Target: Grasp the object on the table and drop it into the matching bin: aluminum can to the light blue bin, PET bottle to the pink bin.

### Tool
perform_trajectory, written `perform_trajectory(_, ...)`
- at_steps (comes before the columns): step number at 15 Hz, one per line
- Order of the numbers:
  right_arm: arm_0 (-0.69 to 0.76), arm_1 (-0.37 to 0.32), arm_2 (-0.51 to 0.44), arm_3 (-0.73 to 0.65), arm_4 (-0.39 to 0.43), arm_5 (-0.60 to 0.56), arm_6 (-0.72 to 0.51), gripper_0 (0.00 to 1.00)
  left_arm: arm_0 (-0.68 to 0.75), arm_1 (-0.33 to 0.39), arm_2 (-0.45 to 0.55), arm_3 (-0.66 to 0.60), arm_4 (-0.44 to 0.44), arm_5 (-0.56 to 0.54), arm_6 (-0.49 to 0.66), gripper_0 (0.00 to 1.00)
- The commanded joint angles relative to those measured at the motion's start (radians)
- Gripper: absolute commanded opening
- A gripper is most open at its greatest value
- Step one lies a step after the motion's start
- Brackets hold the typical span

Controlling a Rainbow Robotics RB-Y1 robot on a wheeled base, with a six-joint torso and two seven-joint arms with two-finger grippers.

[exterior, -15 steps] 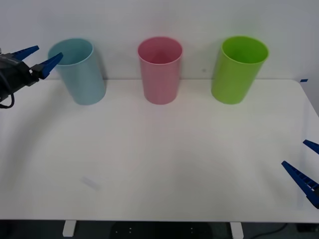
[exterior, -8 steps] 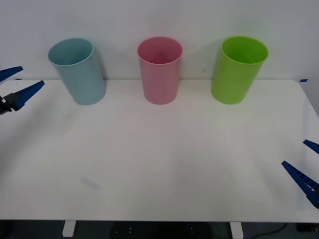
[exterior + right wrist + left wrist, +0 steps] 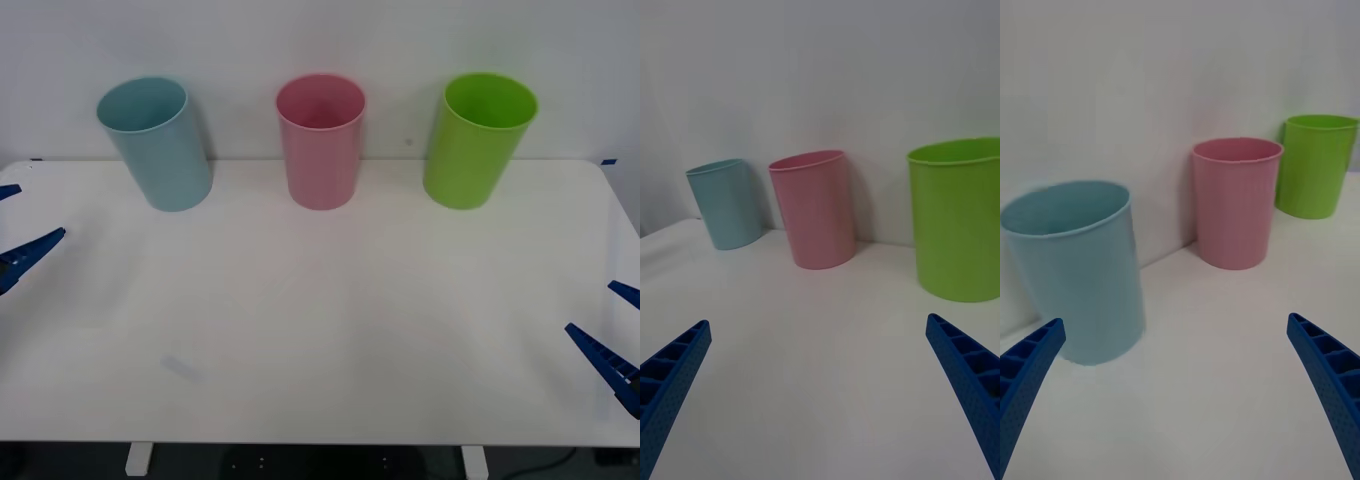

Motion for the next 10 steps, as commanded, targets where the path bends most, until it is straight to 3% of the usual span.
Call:
perform_trajectory(1,0.000,0.000,0.000,0.000,0.000,0.000,0.000,1.00,0.080,0.000,0.024,-0.059,-0.022,-0.007,-0.003,1.00)
perform_trajectory(5,0.000,0.000,0.000,0.000,0.000,0.000,0.000,1.00,0.160,-0.014,0.024,-0.118,-0.024,-0.017,-0.005,1.00)
perform_trajectory(10,0.000,0.000,0.000,0.000,0.000,0.000,0.000,1.00,0.184,-0.106,0.024,-0.164,-0.076,-0.025,-0.011,1.00)
